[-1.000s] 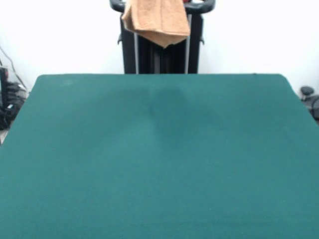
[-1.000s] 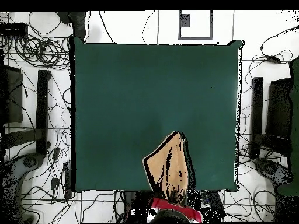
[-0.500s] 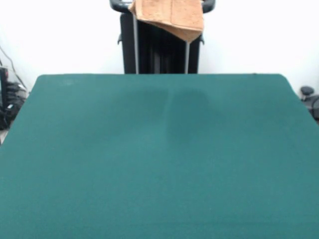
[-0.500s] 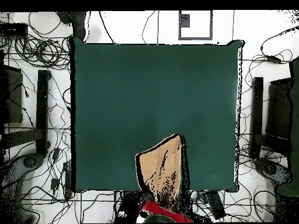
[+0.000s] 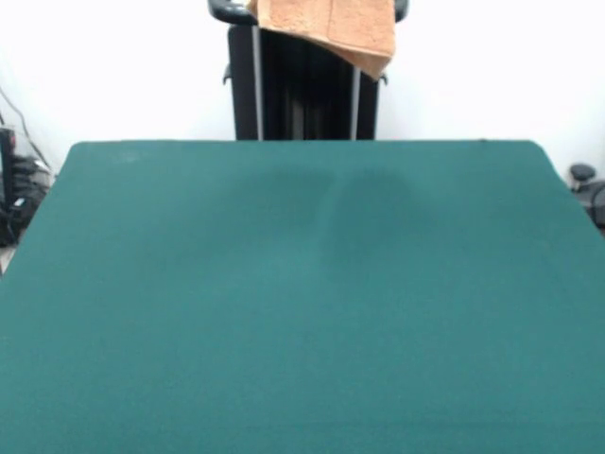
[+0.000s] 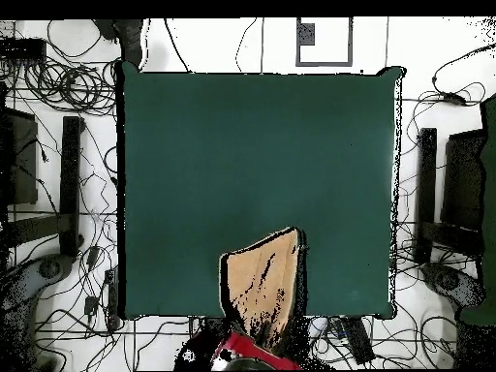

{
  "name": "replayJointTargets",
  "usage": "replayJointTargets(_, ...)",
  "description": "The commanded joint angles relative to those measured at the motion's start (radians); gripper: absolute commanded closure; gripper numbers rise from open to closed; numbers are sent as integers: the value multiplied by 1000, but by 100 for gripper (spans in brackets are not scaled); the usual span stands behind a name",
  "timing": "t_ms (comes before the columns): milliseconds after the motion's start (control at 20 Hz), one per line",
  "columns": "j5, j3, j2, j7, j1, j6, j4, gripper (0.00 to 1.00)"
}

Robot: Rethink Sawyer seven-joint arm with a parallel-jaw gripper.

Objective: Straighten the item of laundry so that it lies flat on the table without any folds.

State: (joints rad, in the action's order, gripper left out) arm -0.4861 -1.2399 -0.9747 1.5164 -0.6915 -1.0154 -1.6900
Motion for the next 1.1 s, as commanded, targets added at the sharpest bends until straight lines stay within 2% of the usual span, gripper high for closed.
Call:
replayJointTargets(50, 21, 56, 86, 390, -52, -120, 13, 100)
replayJointTargets(400, 4, 70, 123, 509, -83, -125, 30, 100)
replayJointTargets(750, -53, 168, 92, 578, -70, -6, -89, 100)
replayJointTargets(1100, -60, 194, 95, 656, -93, 59, -122, 100)
